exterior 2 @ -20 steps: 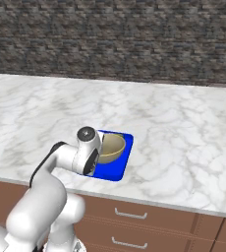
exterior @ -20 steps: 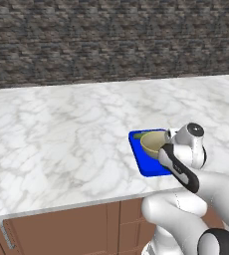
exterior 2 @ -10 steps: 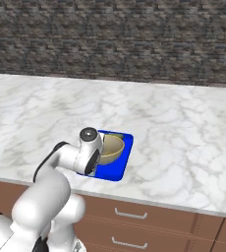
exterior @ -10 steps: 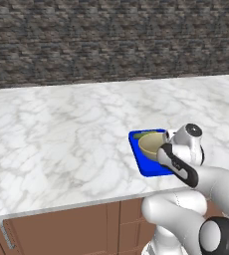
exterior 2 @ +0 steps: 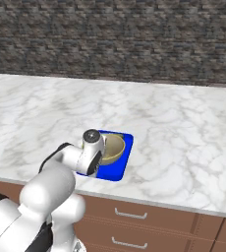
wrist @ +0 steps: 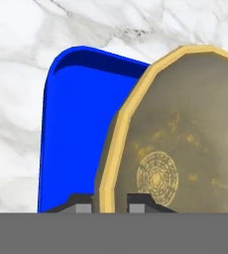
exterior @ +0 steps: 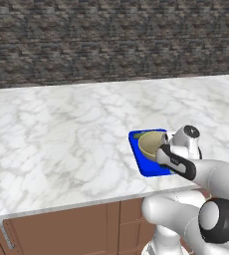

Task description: Place the two vegetables and bowl onto the tray for setting up a vegetable dip station.

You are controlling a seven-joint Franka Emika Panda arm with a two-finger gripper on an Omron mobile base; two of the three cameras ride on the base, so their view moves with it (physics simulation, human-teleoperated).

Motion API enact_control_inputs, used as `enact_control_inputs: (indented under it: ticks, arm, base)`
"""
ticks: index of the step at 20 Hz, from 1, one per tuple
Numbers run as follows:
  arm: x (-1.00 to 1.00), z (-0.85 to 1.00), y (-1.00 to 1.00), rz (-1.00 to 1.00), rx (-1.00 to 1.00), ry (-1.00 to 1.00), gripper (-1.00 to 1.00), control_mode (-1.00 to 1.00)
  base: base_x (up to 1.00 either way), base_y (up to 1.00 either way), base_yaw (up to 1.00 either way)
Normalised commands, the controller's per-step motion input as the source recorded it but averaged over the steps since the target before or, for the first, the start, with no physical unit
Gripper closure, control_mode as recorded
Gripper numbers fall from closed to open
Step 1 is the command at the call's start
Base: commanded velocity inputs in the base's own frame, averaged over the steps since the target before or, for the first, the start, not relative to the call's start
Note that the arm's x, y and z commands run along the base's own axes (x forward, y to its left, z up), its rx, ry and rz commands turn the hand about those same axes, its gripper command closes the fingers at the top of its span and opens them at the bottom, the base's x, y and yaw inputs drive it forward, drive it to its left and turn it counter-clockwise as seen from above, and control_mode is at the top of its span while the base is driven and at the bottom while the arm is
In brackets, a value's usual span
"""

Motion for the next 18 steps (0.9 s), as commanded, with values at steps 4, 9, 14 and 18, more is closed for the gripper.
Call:
enact_control_inputs:
  ticks: [4, 9, 14, 18]
  arm:
    - [0.0, -0.13, 0.0, 0.01, 0.0, 0.03, 1.0, -1.0]
    - [0.0, -0.02, 0.0, 0.01, 0.0, 0.04, 1.0, -1.0]
    - [0.0, 0.0, 0.0, 0.0, 0.0, 0.0, -1.0, -1.0]
    - [0.0, 0.0, 0.0, 0.0, 0.0, 0.0, -1.0, -1.0]
  base:
    - [0.0, 0.0, 0.0]
    - [0.0, 0.0, 0.0]
    - [0.0, 0.0, 0.0]
    - [0.0, 0.0, 0.0]
